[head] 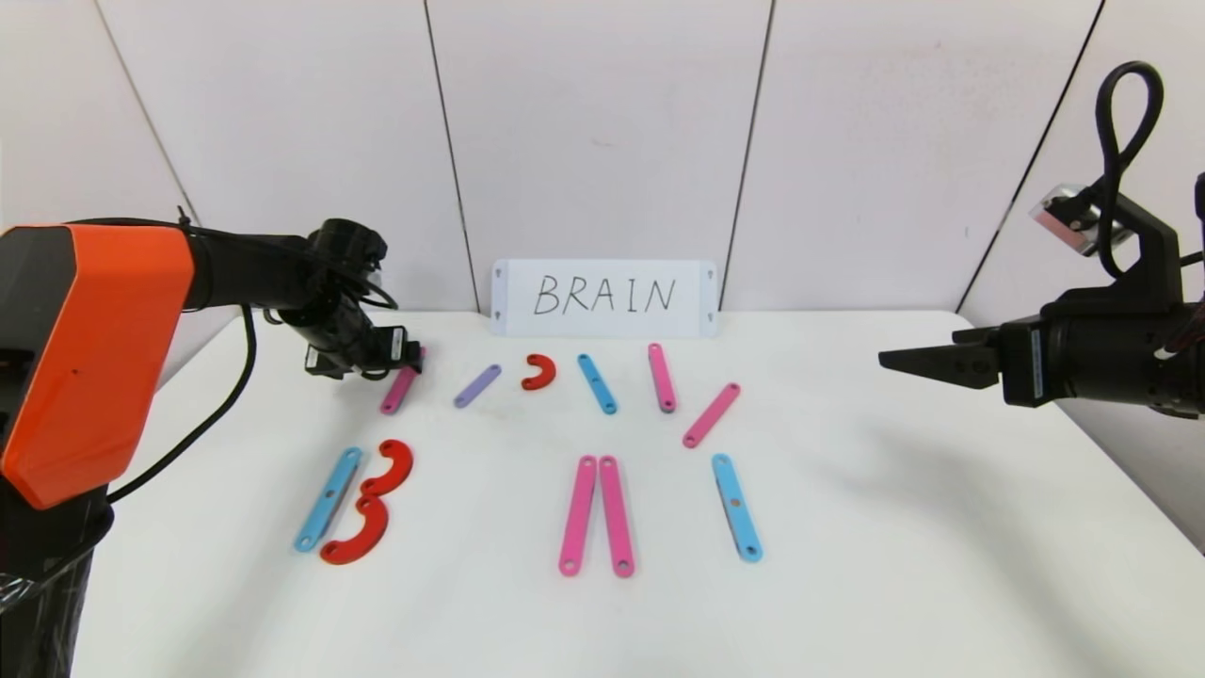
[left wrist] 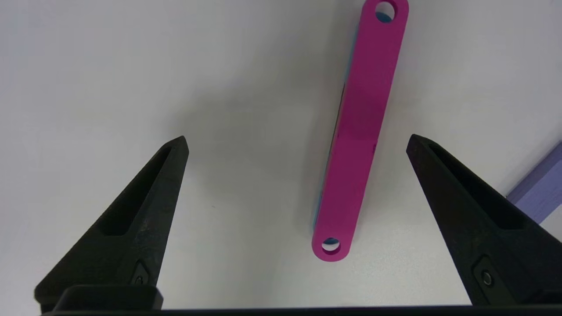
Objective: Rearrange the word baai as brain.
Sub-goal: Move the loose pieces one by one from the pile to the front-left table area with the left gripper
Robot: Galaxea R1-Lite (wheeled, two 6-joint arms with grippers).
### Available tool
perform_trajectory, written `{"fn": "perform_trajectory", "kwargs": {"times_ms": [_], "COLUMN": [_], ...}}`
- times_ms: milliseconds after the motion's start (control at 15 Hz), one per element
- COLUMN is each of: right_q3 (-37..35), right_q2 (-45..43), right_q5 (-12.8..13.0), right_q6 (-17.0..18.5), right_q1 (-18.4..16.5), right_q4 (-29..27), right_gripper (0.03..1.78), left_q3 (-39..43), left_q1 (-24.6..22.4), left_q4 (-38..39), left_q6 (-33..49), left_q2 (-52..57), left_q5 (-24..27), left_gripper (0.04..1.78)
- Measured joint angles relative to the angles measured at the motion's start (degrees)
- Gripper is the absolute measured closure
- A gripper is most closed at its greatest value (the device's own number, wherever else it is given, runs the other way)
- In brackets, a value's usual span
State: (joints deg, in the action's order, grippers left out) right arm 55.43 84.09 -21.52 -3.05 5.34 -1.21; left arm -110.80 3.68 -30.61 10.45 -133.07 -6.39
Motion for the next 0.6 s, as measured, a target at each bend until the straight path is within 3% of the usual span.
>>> {"fn": "perform_trajectory", "kwargs": {"times_ms": [400,600], "right_q3": [0.0,0.0], "right_q2": [0.1,0.2], "right_q5": [0.0,0.0], "right_q6": [0.0,0.0], "right_q1": [0.0,0.0], "right_q4": [0.0,0.0], "right_gripper": [0.07,0.07], "left_q3": [-0.4,-0.7], "left_q1": [0.5,0.6], "left_q4": [0.0,0.0], "left_q6": [-0.3,-0.4], "left_q2": [-0.9,-1.3], "left_q5": [1.9,1.9], "left_gripper": [0.08,0.21]}}
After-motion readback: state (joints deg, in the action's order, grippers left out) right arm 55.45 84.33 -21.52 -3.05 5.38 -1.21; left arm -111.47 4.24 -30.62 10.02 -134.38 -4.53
